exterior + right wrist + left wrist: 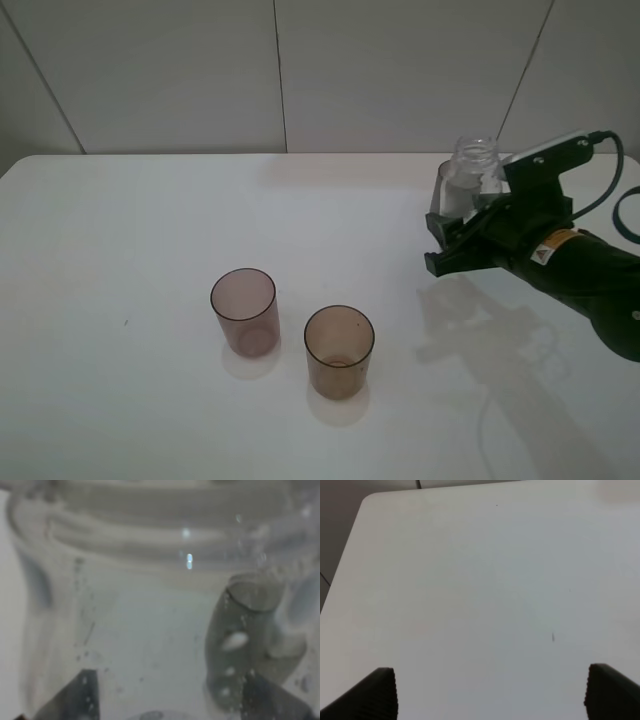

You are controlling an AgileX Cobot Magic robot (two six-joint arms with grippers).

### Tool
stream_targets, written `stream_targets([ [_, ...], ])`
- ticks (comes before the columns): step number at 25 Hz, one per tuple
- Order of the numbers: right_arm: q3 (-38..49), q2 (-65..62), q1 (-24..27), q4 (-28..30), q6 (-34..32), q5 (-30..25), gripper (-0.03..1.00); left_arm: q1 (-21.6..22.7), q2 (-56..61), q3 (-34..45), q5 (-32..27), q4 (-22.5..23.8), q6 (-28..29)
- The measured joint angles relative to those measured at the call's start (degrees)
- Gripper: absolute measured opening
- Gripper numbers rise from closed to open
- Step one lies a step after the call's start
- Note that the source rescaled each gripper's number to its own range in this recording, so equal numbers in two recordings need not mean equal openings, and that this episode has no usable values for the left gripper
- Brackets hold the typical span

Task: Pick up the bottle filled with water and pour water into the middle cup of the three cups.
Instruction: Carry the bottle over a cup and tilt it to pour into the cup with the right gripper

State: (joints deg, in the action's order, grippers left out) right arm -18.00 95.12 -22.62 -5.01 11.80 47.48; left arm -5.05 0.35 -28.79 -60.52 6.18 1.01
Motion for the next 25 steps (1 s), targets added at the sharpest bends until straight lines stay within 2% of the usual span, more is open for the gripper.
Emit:
stream_targets([
  [12,0.06,-25.08,-1.55,1.97,13.78,-40.80,0.03,0.00,0.00,0.00,0.00,0.00,0.00],
  [14,-0.95,-27.00,-1.55,3.27,14.97,-45.75,0.03,0.00,0.00,0.00,0.00,0.00,0.00],
  [20,-1.81,-28.61,-3.29,13.51,15.45,-54.04,0.03,0.00,0.00,0.00,0.00,0.00,0.00],
  [25,-1.81,-28.61,-9.09,24.23,15.51,-55.33,0.03,0.00,0.00,0.00,0.00,0.00,0.00],
])
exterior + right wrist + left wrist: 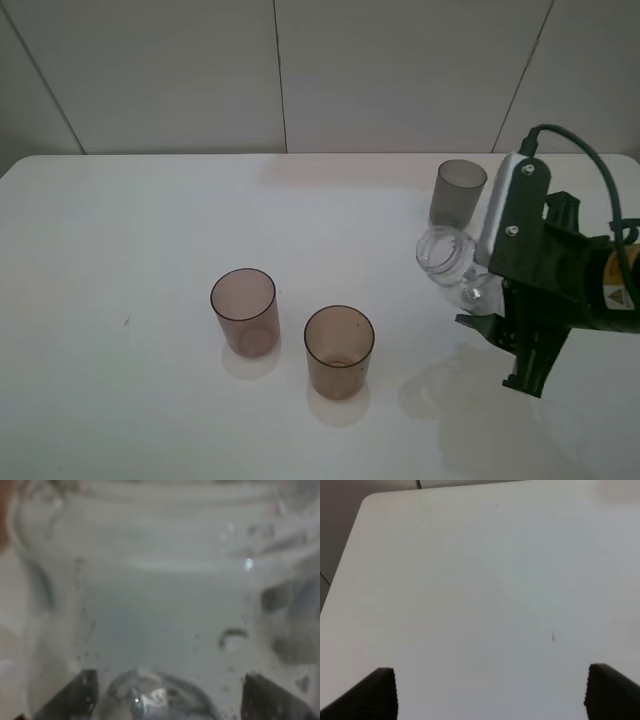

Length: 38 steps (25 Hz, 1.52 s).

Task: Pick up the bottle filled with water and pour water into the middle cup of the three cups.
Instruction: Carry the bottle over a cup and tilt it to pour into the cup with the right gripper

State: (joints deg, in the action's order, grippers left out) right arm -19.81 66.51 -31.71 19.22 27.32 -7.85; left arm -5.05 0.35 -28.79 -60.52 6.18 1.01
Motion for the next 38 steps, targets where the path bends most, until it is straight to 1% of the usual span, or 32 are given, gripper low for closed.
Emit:
stream_targets([
  [3,0.00,0.00,-2.01,5.66,0.00,0.00,0.03,0.00,0.00,0.00,0.00,0.00,0.00],
  [7,-0.95,1.78,-2.16,13.65,-1.14,-0.09,0.03,0.00,0.00,0.00,0.00,0.00,0.00],
  [9,-2.32,3.60,-2.16,16.51,-2.04,-0.15,0.03,0.00,0.00,0.00,0.00,0.00,0.00],
  [13,-5.41,7.53,-2.16,19.44,-2.48,-0.10,0.03,0.00,0.00,0.00,0.00,0.00,0.00],
  [18,-7.10,11.33,-2.16,24.39,-3.77,-0.10,0.03,0.00,0.00,0.00,0.00,0.00,0.00],
  [22,-9.03,12.71,-2.16,26.57,-4.19,-0.03,0.03,0.00,0.00,0.00,0.00,0.00,0.00],
  [27,-10.10,13.50,-2.16,32.73,-4.35,0.20,0.03,0.00,0.00,0.00,0.00,0.00,0.00],
  [30,-10.10,13.55,-2.16,33.56,-4.47,0.63,0.03,0.00,0.00,0.00,0.00,0.00,0.00],
  [32,-10.10,13.55,-2.16,33.26,-4.47,2.18,0.03,0.00,0.00,0.00,0.00,0.00,0.00],
  [35,-10.10,13.55,-2.23,30.07,-3.55,4.71,0.03,0.00,0.00,0.00,0.00,0.00,0.00],
  [38,-10.10,13.63,-3.46,28.74,-1.48,4.64,0.03,0.00,0.00,0.00,0.00,0.00,0.00],
])
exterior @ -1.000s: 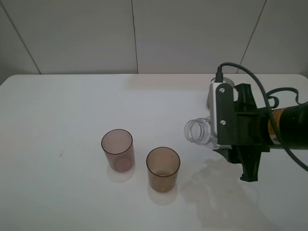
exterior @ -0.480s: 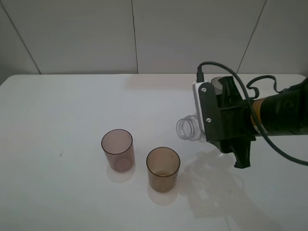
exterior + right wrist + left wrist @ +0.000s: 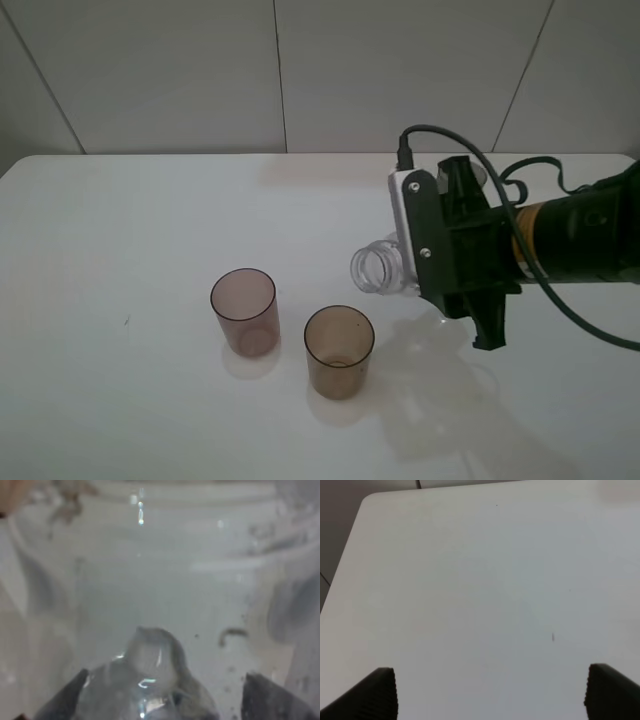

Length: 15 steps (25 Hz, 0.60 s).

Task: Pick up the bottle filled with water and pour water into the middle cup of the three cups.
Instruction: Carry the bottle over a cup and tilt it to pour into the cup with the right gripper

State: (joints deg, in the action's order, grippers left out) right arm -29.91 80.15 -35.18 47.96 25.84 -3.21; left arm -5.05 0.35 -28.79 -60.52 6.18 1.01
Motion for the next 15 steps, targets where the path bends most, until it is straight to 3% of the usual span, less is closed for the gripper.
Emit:
stream_targets([
  [11,-2.62,4.53,-0.86,-1.46,7.32,-0.88,0.03,0.00,0.00,0.00,0.00,0.00,0.00],
  [15,-5.29,4.66,-0.86,1.62,7.54,-1.23,0.03,0.00,0.00,0.00,0.00,0.00,0.00],
])
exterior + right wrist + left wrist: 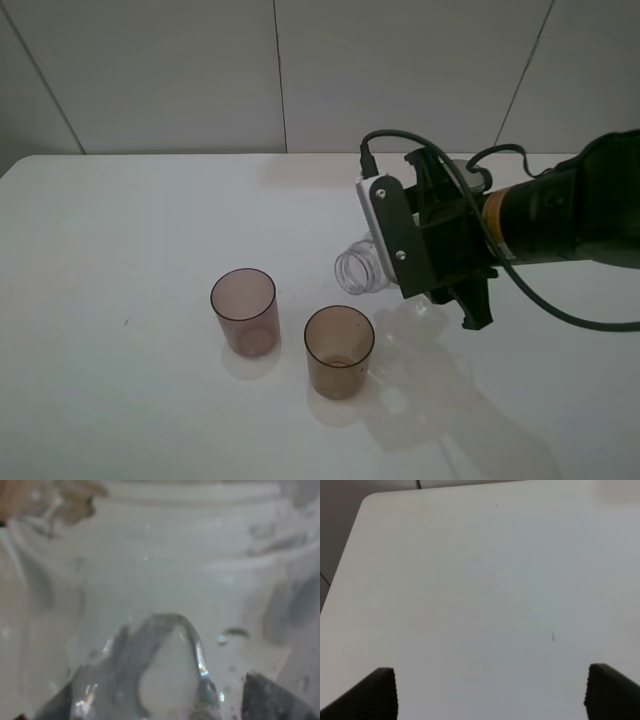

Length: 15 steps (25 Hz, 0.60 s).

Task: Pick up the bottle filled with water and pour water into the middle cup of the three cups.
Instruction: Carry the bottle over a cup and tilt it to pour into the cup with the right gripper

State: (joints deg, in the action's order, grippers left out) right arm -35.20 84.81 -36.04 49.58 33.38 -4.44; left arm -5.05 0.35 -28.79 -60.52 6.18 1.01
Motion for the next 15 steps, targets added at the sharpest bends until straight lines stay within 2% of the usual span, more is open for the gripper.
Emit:
stream_targets([
  [5,-2.42,1.18,0.00,5.80,0.59,0.06,0.03,0.00,0.00,0.00,0.00,0.00,0.00],
  [11,-3.85,5.02,0.00,6.88,0.68,0.11,0.03,0.00,0.00,0.00,0.00,0.00,0.00],
  [15,-3.96,5.71,0.00,11.38,0.65,0.34,0.03,0.00,0.00,0.00,0.00,0.00,0.00],
])
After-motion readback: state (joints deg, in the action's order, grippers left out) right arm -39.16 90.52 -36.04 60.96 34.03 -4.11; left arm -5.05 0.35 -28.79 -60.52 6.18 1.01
